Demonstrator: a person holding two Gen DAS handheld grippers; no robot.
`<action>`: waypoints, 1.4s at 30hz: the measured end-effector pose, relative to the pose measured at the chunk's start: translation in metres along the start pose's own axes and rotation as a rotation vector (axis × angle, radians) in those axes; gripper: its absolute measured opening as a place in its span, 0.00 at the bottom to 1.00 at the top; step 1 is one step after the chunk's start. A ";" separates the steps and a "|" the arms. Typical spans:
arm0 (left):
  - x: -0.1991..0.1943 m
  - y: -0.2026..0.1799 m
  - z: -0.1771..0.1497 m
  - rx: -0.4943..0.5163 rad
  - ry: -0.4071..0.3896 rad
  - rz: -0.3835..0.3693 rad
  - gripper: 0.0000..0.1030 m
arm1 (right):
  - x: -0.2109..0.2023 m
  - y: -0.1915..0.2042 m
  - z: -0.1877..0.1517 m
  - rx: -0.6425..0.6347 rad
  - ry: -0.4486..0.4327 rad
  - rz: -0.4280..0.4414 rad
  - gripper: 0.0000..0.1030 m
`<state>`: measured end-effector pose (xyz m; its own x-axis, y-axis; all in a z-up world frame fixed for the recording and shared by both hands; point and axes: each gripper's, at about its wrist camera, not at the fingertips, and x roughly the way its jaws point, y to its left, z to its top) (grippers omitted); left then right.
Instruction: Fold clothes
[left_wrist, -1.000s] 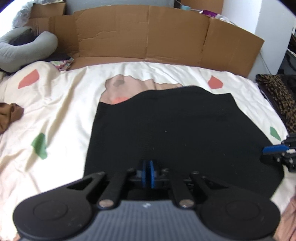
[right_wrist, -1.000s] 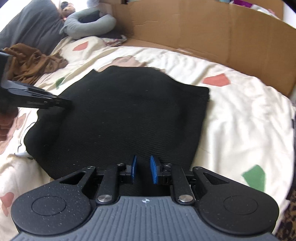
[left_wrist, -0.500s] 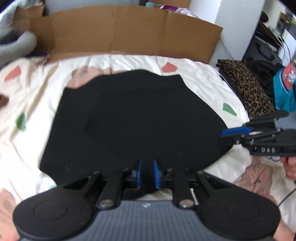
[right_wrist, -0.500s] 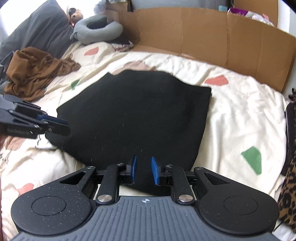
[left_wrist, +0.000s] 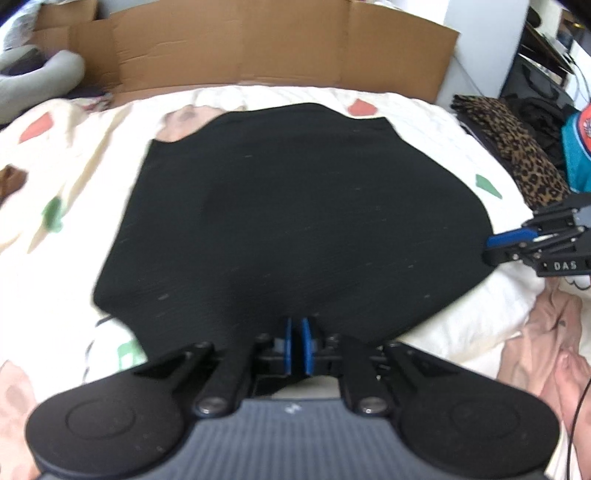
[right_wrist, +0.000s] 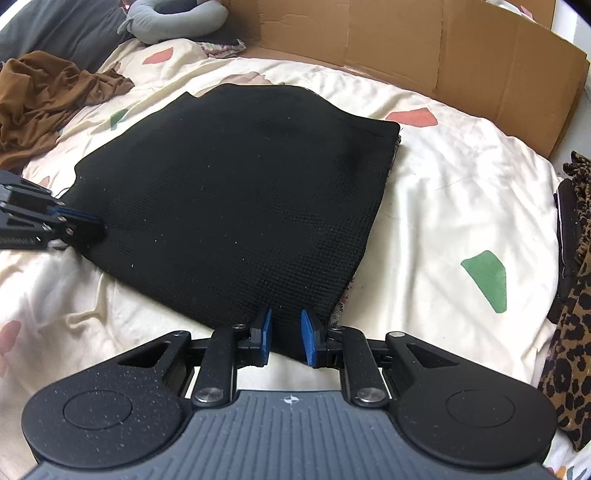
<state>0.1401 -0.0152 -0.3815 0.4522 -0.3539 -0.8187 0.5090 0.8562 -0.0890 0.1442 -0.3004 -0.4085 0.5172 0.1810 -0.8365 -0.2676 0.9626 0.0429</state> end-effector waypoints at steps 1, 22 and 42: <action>-0.004 0.004 -0.003 -0.009 0.004 0.008 0.09 | 0.000 0.000 -0.001 0.001 0.000 -0.002 0.22; -0.046 0.061 -0.033 -0.261 -0.016 0.102 0.21 | -0.023 -0.021 0.004 0.216 -0.023 0.087 0.25; -0.019 0.075 -0.033 -0.282 0.000 0.035 0.33 | 0.023 -0.081 -0.063 0.997 0.016 0.416 0.41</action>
<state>0.1451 0.0680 -0.3911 0.4658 -0.3224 -0.8241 0.2692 0.9388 -0.2151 0.1265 -0.3870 -0.4652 0.5262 0.5356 -0.6605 0.3667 0.5580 0.7445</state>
